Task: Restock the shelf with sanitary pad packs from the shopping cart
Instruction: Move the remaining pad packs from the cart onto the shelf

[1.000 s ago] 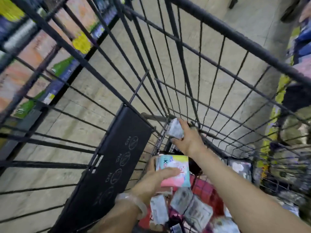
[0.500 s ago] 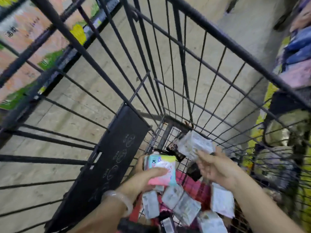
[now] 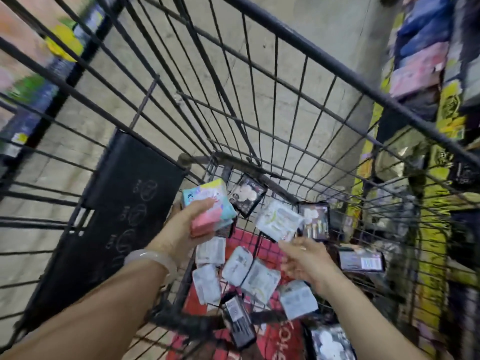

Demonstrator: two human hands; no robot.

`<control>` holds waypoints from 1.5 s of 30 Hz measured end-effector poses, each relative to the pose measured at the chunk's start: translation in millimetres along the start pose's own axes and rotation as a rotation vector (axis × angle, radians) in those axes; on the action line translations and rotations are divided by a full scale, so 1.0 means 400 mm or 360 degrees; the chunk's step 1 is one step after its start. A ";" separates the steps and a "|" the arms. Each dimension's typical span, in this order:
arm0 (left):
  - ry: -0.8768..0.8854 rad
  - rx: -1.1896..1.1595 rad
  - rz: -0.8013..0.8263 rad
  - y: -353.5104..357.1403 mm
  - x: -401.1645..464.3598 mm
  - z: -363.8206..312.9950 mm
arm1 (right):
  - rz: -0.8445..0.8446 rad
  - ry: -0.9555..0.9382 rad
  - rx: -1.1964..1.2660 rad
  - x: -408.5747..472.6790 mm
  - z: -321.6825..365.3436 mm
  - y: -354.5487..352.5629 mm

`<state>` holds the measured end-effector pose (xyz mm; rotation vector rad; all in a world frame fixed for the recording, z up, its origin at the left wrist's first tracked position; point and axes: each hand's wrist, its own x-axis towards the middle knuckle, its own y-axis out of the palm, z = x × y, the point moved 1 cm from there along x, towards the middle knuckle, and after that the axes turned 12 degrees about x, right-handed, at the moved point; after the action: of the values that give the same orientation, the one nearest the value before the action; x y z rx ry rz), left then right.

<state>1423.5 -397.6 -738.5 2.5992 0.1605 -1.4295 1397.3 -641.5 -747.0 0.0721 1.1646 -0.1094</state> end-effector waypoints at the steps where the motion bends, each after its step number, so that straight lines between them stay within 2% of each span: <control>1: 0.0017 -0.0004 0.0013 0.005 0.001 -0.008 | 0.0061 0.0063 -0.0087 -0.002 -0.023 0.014; 3: 0.0056 -0.0004 0.0006 0.013 -0.002 -0.030 | 0.0154 0.0069 -0.0380 0.007 -0.072 0.041; 4: 0.0073 -0.0001 -0.0006 0.013 -0.002 -0.037 | 0.0142 -0.0037 -0.0640 0.016 -0.092 0.054; 6: 0.0097 0.0026 -0.0010 0.009 0.000 -0.044 | 0.0075 -0.0386 -0.1329 0.025 -0.124 0.081; 8: 0.0107 0.0043 -0.0002 0.003 0.000 -0.045 | 0.0047 -0.0739 -0.1720 0.022 -0.147 0.118; 10: 0.0110 0.0056 0.0010 0.000 -0.001 -0.040 | 0.0234 -0.0996 -0.1817 0.008 -0.166 0.172; 12: 0.0134 0.0066 -0.0022 -0.006 0.000 -0.032 | 0.0644 -0.1181 -0.1883 0.006 -0.191 0.238; 14: 0.0131 0.0091 -0.0049 -0.012 0.003 -0.022 | 0.0934 -0.1290 -0.2081 0.013 -0.221 0.298; 16: 0.0122 0.0130 -0.0045 -0.017 0.006 -0.015 | 0.1062 -0.1034 -0.2380 0.007 -0.231 0.330; 18: 0.0130 0.0156 -0.0035 -0.021 0.007 -0.013 | 0.1093 -0.0973 -0.2450 -0.004 -0.222 0.338; 22: 0.0151 0.0180 0.0002 -0.019 0.002 -0.020 | 0.1160 -0.1140 -0.2371 0.008 -0.228 0.258; 25: 0.0127 0.0173 0.0006 -0.021 0.000 -0.017 | 0.1128 -0.1282 -0.2557 0.023 -0.233 0.171; 27: 0.0114 0.0188 0.0013 -0.020 0.000 -0.011 | 0.0833 -0.1283 -0.2709 0.022 -0.226 0.132; 29: 0.0112 0.0205 0.0027 -0.014 -0.001 -0.002 | 0.0528 -0.1384 -0.2613 0.021 -0.208 0.091; 31: 0.0116 0.0235 0.0063 -0.001 -0.006 0.007 | 0.0395 -0.1581 -0.2267 0.014 -0.194 0.045; 33: 0.0110 0.0274 0.0110 0.018 -0.010 0.013 | 0.0156 -0.1557 -0.1868 0.003 -0.176 -0.010; 35: 0.0120 0.0293 0.0141 0.043 -0.016 0.017 | -0.0247 -0.1413 -0.1628 0.003 -0.160 -0.069; 37: 0.0123 0.0296 0.0156 0.066 -0.024 0.016 | -0.0508 -0.0958 -0.1494 0.004 -0.149 -0.122; 39: 0.0116 0.0289 0.0172 0.078 -0.028 0.014 | -0.0505 -0.0585 -0.1398 0.009 -0.153 -0.151; 42: 0.0117 0.0292 0.0205 0.083 -0.029 0.007 | -0.0394 -0.0397 -0.1107 0.014 -0.157 -0.154; 45: 0.0136 0.0296 0.0166 0.083 -0.025 0.002 | -0.0218 -0.0237 -0.0019 -0.003 -0.133 -0.153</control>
<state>1423.3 -430.2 -727.2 2.7718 -0.1013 -1.3588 1340.8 -696.0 -767.0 -0.0264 1.0207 -0.2253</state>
